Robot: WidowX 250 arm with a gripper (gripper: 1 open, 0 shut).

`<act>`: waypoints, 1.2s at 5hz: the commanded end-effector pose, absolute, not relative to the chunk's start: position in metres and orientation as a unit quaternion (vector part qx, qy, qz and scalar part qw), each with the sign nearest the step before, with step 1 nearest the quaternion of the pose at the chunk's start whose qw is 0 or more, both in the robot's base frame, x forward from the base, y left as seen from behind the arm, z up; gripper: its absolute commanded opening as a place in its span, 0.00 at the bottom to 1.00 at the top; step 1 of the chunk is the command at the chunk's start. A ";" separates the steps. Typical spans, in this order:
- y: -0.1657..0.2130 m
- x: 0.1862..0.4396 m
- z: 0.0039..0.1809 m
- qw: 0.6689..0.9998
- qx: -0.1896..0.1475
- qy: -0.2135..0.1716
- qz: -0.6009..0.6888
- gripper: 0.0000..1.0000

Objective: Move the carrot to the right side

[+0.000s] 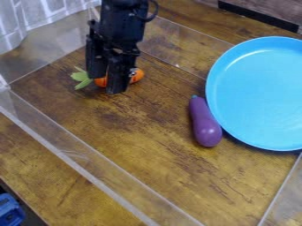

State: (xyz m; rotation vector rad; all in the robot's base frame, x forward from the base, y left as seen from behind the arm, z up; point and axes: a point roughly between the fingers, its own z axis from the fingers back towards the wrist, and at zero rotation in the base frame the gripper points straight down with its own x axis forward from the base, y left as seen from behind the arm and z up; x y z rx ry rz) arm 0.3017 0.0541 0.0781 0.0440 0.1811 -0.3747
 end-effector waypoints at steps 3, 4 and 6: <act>0.070 0.337 0.072 0.955 0.050 0.057 -0.286 0.00; 0.077 0.337 0.063 0.948 0.055 0.059 -0.308 1.00; 0.090 0.331 0.046 0.935 0.063 0.058 -0.345 0.00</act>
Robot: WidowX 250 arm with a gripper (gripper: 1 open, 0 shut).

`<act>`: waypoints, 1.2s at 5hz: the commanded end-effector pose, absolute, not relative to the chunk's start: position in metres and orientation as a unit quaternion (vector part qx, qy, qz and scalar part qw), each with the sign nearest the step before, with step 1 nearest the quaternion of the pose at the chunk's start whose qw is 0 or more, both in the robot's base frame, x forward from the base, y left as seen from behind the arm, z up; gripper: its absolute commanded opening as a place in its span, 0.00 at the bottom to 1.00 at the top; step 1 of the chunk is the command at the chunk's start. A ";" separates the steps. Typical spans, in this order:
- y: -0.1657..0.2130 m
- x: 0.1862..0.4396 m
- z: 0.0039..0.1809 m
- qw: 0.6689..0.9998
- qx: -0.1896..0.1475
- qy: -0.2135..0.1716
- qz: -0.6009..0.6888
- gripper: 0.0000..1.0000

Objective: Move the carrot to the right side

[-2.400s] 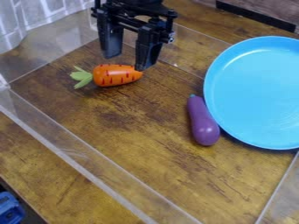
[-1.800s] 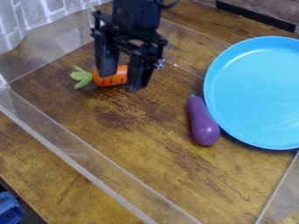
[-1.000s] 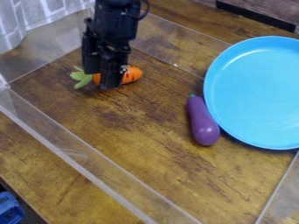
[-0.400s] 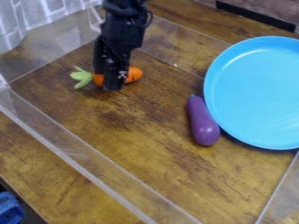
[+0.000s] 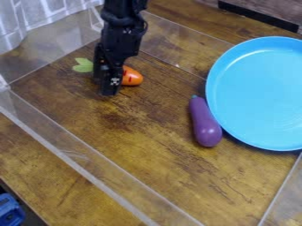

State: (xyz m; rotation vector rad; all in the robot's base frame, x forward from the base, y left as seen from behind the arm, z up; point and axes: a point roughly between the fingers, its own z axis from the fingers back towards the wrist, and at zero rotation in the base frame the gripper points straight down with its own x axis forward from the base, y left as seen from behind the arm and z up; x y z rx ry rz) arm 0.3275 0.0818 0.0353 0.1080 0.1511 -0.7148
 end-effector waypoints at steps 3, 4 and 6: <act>0.087 0.341 0.045 0.908 0.072 0.042 -0.411 0.00; 0.083 0.339 0.040 0.885 0.075 0.034 -0.458 0.00; 0.093 0.356 0.042 0.899 0.077 0.027 -0.429 0.00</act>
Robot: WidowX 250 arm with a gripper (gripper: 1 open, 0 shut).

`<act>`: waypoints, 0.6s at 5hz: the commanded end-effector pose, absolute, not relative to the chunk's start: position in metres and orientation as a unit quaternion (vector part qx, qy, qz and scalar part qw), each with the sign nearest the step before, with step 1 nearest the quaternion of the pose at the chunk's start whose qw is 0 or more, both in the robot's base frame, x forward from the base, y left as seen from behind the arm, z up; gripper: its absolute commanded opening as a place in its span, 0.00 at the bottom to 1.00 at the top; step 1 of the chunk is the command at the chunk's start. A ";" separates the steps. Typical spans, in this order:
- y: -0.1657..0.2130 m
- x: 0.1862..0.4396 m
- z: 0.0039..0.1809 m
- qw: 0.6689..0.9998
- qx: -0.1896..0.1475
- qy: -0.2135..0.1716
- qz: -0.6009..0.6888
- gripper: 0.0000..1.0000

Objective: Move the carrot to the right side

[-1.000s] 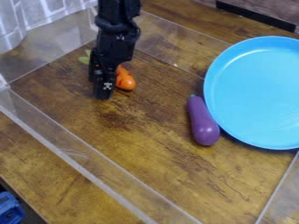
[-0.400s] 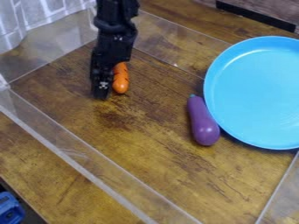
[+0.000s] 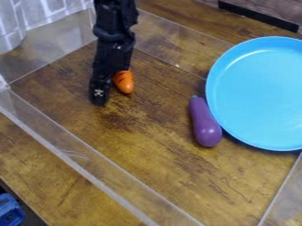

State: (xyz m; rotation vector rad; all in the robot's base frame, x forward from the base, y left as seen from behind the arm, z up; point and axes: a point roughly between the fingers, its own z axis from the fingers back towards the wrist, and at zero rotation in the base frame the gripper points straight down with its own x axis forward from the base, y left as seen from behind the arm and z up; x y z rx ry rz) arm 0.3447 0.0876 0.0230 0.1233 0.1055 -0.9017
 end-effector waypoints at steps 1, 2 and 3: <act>0.105 0.354 0.038 0.900 0.079 0.024 -0.428 0.00; 0.117 0.352 0.034 0.901 0.080 0.021 -0.425 0.00; 0.109 0.362 0.037 0.901 0.073 -0.002 -0.427 1.00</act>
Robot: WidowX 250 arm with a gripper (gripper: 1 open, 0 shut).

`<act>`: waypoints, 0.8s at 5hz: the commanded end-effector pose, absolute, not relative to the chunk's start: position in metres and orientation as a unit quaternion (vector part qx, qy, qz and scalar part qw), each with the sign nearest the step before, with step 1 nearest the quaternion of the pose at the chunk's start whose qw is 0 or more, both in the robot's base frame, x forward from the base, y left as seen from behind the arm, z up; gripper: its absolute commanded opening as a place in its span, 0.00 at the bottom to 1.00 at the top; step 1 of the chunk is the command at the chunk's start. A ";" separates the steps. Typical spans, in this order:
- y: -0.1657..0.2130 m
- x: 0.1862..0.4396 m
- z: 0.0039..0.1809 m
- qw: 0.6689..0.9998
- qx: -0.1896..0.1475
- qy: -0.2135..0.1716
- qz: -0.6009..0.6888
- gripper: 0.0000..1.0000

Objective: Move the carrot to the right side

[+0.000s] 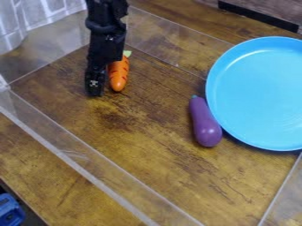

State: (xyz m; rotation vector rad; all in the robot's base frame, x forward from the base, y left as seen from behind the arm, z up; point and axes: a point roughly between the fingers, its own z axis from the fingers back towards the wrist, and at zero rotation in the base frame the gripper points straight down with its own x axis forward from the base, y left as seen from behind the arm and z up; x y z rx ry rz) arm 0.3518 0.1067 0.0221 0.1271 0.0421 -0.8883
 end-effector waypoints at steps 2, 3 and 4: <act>0.094 0.379 0.037 0.887 0.065 -0.044 -0.455 1.00; 0.089 0.383 0.034 0.874 0.061 -0.058 -0.479 0.00; 0.089 0.384 0.032 0.866 0.057 -0.071 -0.492 0.00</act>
